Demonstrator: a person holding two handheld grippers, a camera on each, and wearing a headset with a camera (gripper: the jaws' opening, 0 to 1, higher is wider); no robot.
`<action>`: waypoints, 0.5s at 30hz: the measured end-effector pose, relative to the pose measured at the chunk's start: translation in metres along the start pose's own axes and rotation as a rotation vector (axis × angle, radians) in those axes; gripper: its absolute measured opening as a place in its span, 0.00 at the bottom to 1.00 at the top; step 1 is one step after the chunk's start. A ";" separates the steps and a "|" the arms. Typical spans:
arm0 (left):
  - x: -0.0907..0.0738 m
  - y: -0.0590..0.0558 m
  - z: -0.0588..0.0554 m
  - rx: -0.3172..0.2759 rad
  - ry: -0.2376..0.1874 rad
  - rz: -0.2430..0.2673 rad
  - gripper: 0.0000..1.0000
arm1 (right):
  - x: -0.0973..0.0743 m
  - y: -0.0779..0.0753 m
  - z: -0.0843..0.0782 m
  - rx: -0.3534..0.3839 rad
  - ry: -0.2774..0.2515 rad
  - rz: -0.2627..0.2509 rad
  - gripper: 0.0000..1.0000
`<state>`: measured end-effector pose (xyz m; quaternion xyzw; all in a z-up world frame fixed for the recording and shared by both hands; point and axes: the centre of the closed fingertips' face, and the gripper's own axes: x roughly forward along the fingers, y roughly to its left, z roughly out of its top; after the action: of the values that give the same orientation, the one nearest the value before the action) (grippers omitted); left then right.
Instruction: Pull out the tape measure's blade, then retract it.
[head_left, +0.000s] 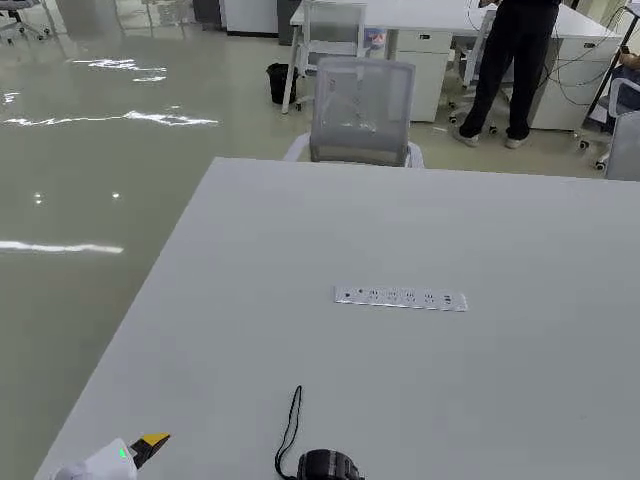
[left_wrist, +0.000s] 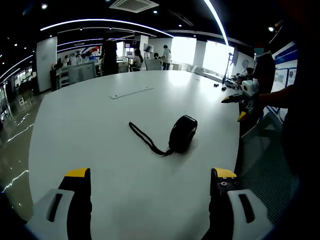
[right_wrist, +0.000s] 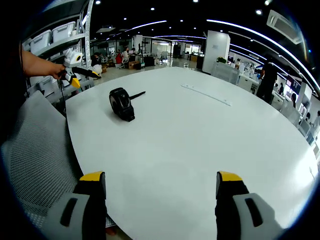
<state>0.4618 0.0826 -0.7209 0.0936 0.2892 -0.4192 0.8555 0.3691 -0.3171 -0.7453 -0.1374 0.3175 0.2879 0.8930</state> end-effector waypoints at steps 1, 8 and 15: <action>0.002 -0.001 0.003 0.006 0.000 -0.006 0.99 | 0.002 0.000 0.000 -0.002 -0.001 0.005 0.94; 0.020 -0.010 0.012 0.055 0.020 -0.052 0.97 | 0.014 0.001 0.011 -0.022 -0.002 0.028 0.94; 0.035 -0.018 0.020 0.120 0.058 -0.092 0.96 | 0.027 0.004 0.020 -0.042 -0.005 0.054 0.94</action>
<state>0.4736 0.0400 -0.7231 0.1432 0.2921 -0.4718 0.8195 0.3934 -0.2938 -0.7475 -0.1467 0.3126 0.3188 0.8827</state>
